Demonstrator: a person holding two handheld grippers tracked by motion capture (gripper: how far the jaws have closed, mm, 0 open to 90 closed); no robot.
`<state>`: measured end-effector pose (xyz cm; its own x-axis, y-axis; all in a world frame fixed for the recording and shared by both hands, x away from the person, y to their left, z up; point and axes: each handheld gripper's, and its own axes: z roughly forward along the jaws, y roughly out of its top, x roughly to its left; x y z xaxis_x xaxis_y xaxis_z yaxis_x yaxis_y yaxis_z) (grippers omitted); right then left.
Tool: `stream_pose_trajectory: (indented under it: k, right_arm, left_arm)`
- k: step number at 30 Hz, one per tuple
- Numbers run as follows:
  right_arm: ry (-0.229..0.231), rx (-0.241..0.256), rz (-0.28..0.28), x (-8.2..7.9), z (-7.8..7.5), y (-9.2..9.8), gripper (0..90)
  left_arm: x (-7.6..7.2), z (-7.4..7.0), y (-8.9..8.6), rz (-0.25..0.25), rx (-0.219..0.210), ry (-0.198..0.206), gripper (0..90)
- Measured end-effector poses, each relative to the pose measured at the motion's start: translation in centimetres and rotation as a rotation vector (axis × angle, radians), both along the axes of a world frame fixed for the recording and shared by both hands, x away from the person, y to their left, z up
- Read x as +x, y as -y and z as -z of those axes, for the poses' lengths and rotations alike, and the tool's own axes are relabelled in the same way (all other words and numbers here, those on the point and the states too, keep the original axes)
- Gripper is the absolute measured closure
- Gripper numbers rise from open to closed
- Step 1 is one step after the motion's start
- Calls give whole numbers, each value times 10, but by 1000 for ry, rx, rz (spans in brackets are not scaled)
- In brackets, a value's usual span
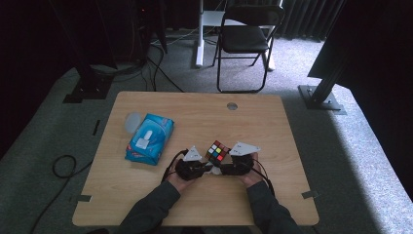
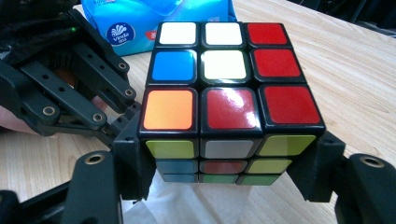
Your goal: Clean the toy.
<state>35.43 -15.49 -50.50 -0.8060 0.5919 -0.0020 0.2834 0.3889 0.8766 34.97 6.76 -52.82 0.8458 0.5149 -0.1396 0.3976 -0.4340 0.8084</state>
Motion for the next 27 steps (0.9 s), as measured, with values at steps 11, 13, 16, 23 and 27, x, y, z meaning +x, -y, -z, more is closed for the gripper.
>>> stream_pose_trajectory:
  k: [11,13,16,23,27]
  right_arm:
    - [-6,8,-9,-1,0,0,342]
    - [-6,8,-10,-1,0,-1,342]
    - [-6,9,-15,-1,0,-1,342]
    - [-6,13,-29,-1,-1,-1,342]
    - [-8,21,-35,-2,-1,-2,342]
  left_arm:
    - [7,-1,-8,-43,-13,3,830]
    - [9,-1,-11,-55,-25,-1,830]
    - [12,-1,-16,-78,-40,-4,830]
    - [22,-2,-32,-131,-96,-26,831]
    - [24,-3,-34,-132,-108,-29,831]
